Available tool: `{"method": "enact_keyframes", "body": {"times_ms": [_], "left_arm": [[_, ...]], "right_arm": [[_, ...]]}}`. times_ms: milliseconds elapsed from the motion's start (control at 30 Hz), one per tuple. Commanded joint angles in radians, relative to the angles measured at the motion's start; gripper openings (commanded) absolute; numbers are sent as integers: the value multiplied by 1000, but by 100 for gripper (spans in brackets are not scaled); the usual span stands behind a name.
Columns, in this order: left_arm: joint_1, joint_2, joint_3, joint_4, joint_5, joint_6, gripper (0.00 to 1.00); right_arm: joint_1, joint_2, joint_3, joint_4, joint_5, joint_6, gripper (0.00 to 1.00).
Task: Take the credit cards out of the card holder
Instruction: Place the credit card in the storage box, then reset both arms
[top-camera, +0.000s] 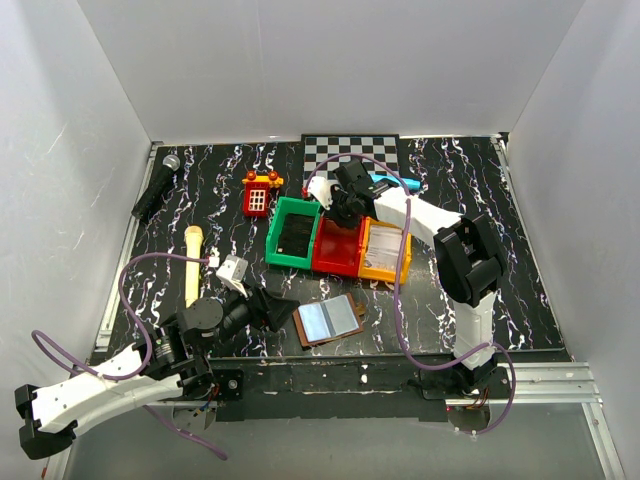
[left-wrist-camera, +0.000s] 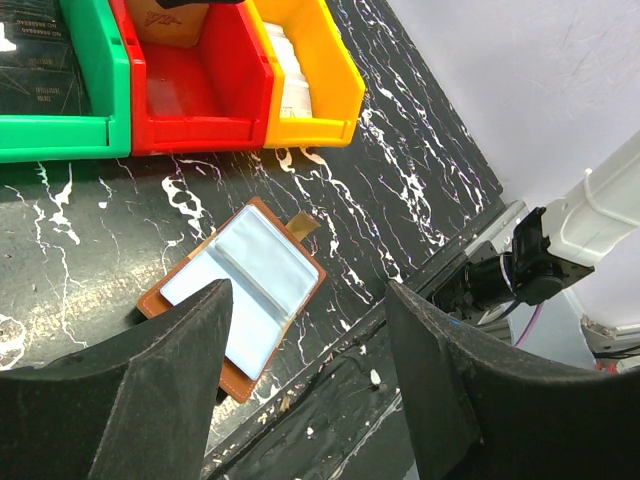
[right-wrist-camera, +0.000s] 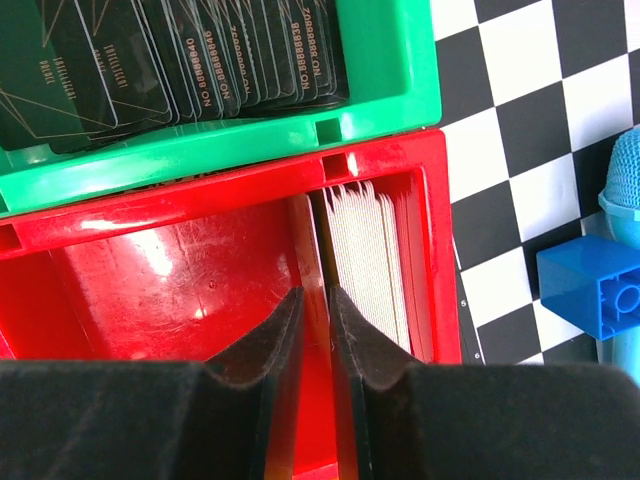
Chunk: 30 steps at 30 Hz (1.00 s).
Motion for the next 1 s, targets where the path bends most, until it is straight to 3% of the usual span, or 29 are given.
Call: {"method": "enact_keyframes", "body": {"times_ms": [0,667,733,867,967], "left_arm": [[4,7,-16,15,1,15,62],[4,7,-12,10,1,12,62],[4,9,-7,3,-6,9,63],[4,25,31,-57,-49,-22,68],[5,48,62,-83,-53,-48,73]], "right_arm": [[-6,-18,54,60,62,2,24],[-6,-82,110,99,154,43,26],[-5,-113,126,87,213,101,26],[-3,-249,138,-29,329,404,27],[11,-438,-4,-63,324,598,34]]}}
